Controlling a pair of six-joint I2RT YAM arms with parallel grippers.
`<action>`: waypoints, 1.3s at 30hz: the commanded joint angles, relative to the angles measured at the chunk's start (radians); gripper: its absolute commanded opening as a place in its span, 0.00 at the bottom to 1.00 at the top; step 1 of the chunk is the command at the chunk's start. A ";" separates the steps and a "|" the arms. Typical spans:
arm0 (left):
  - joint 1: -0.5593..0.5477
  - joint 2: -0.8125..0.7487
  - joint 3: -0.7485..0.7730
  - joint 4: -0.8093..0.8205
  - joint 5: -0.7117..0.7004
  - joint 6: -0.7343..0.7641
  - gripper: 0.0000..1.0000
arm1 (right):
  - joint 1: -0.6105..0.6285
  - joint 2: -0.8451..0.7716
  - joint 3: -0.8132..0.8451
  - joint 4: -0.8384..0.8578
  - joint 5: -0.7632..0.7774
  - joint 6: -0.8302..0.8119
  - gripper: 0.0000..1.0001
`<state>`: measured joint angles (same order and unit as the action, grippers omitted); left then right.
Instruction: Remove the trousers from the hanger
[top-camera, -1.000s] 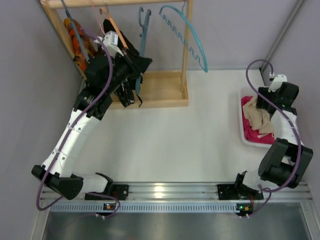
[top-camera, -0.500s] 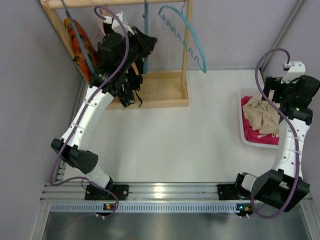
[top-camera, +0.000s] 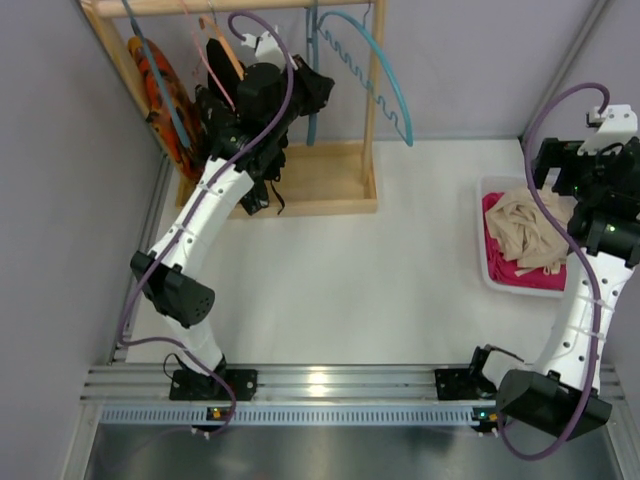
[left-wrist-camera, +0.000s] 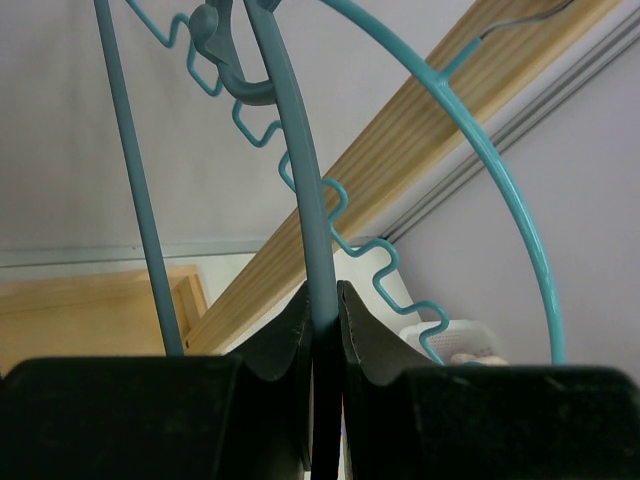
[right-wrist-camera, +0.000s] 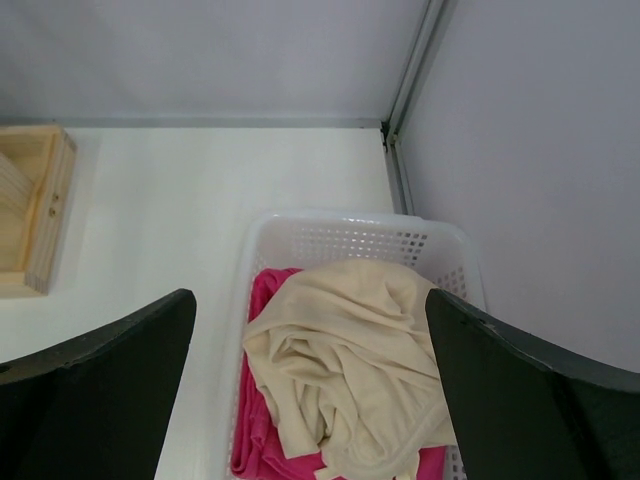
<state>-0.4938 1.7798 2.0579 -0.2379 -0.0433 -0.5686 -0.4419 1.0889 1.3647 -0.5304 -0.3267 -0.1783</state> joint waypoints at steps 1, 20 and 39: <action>-0.025 0.015 0.047 0.069 -0.012 0.029 0.00 | -0.014 -0.038 0.065 -0.042 -0.048 0.030 0.99; -0.048 -0.175 -0.182 0.069 0.032 0.122 0.65 | -0.014 -0.083 0.076 -0.033 -0.140 0.053 0.99; 0.035 -0.746 -0.631 -0.179 0.390 0.490 0.99 | -0.011 -0.078 0.027 0.001 -0.393 0.157 0.99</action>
<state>-0.5083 1.0908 1.4826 -0.3073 0.2188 -0.2241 -0.4419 1.0183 1.3945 -0.5686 -0.6235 -0.0532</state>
